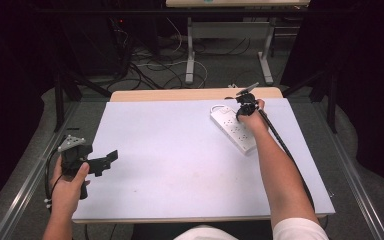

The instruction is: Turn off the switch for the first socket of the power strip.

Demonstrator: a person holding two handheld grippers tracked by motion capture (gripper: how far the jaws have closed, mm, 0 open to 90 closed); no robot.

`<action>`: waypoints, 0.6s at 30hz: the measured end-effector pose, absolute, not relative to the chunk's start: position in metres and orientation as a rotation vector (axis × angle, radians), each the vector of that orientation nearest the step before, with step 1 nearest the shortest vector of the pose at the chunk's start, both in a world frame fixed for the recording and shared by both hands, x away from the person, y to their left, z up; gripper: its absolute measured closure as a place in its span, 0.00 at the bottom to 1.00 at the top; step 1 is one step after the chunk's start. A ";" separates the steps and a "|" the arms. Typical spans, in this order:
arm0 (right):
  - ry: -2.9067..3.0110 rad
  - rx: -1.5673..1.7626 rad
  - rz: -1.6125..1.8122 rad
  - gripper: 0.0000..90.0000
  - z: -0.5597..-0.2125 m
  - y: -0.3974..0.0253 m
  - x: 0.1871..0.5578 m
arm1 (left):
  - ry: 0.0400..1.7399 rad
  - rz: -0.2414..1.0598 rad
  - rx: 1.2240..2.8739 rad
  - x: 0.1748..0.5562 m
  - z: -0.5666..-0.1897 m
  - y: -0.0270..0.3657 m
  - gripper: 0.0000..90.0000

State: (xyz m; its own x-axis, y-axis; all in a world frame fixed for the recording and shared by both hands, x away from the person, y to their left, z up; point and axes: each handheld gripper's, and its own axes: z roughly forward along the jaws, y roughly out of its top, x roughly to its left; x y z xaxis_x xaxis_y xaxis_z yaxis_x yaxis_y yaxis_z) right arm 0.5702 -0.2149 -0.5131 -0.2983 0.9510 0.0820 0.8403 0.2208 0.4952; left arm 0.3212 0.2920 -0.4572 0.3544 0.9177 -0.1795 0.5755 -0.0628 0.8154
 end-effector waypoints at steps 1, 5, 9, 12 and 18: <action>2.248 1.702 0.676 1.00 -0.513 -0.215 0.570 | 1.327 0.495 1.750 0.321 -0.457 0.292 0.01; 2.252 1.702 0.665 1.00 -0.513 -0.215 0.570 | 1.326 0.495 1.747 0.321 -0.457 0.292 0.01; 2.242 1.697 0.674 1.00 -0.513 -0.215 0.569 | 1.326 0.494 1.748 0.321 -0.457 0.291 0.01; 2.248 1.699 0.660 1.00 -0.513 -0.215 0.570 | 1.326 0.494 1.748 0.321 -0.457 0.291 0.01; 2.231 1.715 0.683 1.00 -0.512 -0.217 0.570 | 1.328 0.495 1.749 0.321 -0.457 0.292 0.01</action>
State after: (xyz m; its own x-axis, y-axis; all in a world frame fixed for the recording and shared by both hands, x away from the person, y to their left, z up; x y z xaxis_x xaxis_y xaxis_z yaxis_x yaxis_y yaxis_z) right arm 0.5705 -0.2167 -0.5125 -0.2788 0.9563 0.0877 0.8417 0.1993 0.5018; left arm 0.3213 0.2922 -0.4570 0.3546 0.9174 -0.1806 0.5756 -0.0620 0.8154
